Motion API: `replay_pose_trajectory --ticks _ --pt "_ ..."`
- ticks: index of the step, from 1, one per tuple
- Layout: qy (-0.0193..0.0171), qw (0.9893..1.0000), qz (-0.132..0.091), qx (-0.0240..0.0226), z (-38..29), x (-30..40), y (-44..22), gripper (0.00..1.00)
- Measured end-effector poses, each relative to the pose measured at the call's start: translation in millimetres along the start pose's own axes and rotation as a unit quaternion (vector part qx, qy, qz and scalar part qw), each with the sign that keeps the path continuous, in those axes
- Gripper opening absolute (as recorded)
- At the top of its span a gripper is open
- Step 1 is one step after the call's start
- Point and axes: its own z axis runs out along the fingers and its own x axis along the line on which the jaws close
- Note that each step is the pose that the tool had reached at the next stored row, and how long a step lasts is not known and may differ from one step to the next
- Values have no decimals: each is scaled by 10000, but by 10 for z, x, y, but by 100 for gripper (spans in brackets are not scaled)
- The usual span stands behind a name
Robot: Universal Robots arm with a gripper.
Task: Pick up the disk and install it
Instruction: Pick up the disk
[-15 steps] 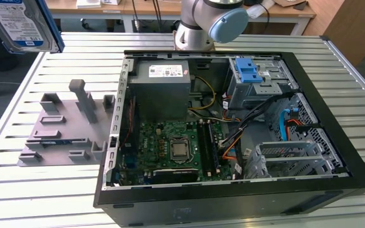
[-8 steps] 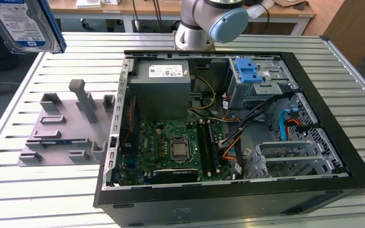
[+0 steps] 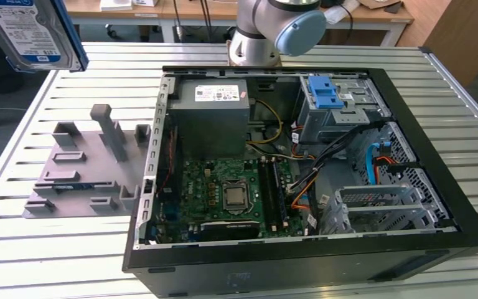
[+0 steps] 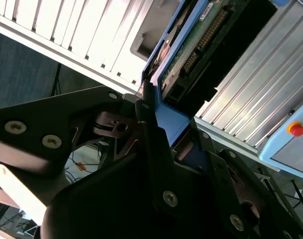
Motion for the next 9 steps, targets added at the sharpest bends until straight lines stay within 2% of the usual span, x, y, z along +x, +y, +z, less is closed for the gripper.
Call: replay_pose_trajectory --ticks 3,9 --pt "0 10000 0 -5 -35 11 -21 36" --pt "1 10000 0 -23 -46 37 -137 36"
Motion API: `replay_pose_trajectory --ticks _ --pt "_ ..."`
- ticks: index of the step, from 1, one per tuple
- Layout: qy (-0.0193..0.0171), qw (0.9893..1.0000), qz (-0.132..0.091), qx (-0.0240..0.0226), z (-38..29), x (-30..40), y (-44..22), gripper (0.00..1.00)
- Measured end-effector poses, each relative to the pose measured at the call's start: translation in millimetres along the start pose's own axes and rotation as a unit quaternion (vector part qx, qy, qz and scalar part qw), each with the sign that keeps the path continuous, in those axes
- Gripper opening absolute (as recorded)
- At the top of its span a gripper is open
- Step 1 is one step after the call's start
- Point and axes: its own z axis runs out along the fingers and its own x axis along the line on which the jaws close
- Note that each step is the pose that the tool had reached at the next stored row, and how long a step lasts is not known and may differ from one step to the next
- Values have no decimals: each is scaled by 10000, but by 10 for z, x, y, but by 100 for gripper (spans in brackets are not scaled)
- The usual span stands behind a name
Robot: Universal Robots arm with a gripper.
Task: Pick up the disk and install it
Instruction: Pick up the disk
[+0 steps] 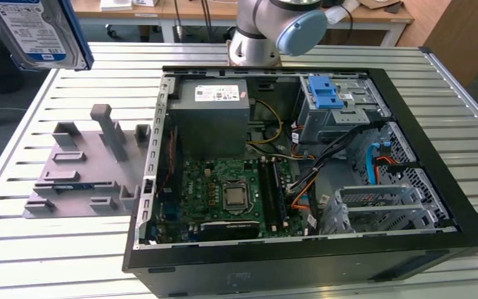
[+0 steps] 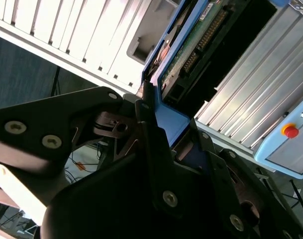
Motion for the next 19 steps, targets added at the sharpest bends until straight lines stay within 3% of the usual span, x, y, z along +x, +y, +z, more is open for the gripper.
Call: replay_pose_trajectory --ticks 6,19 --pt "1 10000 0 0 0 8 -95 36" --pt "2 10000 1 -12 -3 110 -345 36"
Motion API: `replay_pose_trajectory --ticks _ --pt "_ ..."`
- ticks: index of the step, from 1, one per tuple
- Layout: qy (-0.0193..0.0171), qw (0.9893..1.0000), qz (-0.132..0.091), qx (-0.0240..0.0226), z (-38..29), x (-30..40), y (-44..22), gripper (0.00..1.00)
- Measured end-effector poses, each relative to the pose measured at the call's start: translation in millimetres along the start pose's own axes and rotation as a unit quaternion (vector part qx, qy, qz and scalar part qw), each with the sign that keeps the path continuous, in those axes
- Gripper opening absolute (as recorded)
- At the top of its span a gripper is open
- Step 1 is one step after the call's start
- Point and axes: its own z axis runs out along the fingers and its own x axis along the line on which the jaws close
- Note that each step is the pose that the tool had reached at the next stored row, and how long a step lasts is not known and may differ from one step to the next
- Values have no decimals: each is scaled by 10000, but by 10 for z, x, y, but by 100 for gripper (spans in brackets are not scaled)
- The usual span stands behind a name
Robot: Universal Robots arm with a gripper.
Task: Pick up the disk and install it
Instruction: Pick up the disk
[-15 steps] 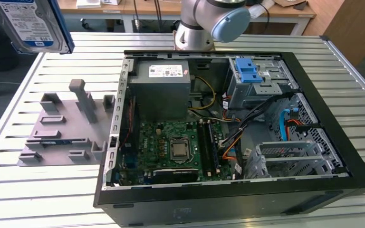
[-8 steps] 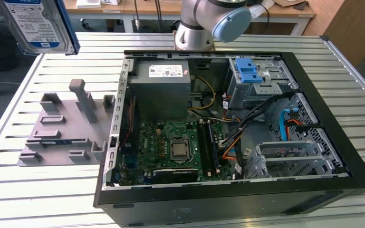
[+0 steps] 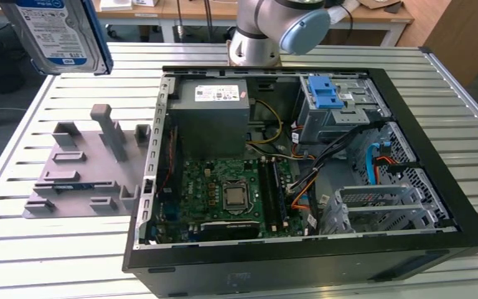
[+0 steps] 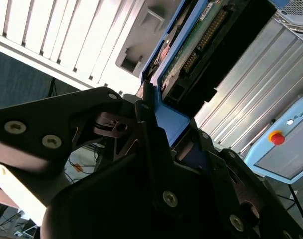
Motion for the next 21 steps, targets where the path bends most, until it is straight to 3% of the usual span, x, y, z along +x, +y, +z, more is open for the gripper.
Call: replay_pose_trajectory --ticks 6,21 --pt "0 10000 0 -18 -2 58 -151 36" --pt "1 10000 0 -43 -6 182 -409 36"
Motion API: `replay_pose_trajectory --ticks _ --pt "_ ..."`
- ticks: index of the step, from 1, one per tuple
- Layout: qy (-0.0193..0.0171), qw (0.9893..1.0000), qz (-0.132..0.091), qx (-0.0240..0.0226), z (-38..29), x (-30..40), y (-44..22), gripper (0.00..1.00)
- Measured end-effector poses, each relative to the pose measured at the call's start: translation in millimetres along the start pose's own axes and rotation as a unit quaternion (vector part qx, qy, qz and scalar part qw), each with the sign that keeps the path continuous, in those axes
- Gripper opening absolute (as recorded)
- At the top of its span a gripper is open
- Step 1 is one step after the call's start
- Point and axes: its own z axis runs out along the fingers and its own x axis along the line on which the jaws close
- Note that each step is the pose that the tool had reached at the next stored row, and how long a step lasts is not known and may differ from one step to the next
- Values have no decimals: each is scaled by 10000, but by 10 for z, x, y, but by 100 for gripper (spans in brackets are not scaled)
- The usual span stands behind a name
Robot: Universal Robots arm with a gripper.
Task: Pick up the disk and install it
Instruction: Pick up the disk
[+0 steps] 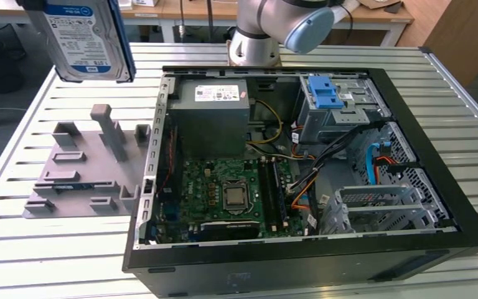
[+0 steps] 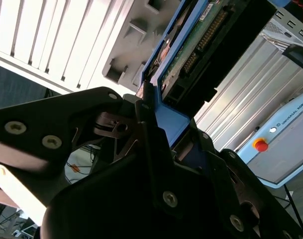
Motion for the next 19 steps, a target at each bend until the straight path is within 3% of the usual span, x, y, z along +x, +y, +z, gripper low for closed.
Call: replay_pose_trajectory --ticks 8,17,19 --pt "0 10000 1 -14 -62 21 -33 36" --pt "0 10000 1 -27 -65 98 -162 36" --pt "0 10000 1 -28 -65 99 -164 36"
